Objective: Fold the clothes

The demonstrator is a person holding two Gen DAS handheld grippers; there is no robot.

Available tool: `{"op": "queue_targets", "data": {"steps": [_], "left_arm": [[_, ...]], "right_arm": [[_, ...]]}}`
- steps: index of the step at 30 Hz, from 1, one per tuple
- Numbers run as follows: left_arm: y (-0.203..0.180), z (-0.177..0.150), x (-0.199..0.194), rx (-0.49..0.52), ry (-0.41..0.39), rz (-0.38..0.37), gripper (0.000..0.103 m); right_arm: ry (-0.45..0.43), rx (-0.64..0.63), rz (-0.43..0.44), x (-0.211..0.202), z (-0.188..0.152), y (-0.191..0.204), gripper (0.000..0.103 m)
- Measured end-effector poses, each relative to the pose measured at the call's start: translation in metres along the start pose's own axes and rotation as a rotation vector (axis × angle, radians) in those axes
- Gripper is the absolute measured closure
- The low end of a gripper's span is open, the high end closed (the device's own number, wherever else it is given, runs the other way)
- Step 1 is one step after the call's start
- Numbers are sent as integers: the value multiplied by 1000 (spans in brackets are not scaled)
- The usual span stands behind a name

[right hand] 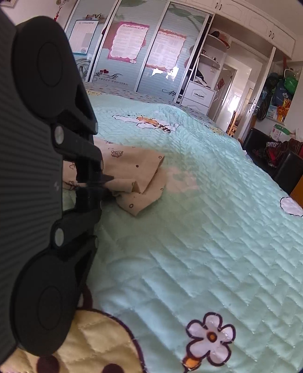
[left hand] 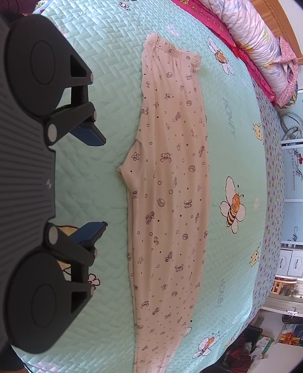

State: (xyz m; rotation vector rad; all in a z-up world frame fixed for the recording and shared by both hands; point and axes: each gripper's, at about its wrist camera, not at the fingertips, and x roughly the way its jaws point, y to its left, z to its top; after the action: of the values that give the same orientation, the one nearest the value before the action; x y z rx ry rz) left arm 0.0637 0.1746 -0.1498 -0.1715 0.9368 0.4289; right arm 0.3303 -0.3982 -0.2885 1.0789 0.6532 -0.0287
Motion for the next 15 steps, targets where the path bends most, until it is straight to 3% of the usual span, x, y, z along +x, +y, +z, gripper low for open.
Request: {"op": "queue_targets", "data": {"steps": [10,15], "left_arm": [[5,1,-2,-10,-5,-3,28],[10,1,-5,-20,-12,-10,28]], "right_arm": [[-82,-192,-14,-19,-4,33,100],[-140,-441,-67,-27,-22,84,100]]}}
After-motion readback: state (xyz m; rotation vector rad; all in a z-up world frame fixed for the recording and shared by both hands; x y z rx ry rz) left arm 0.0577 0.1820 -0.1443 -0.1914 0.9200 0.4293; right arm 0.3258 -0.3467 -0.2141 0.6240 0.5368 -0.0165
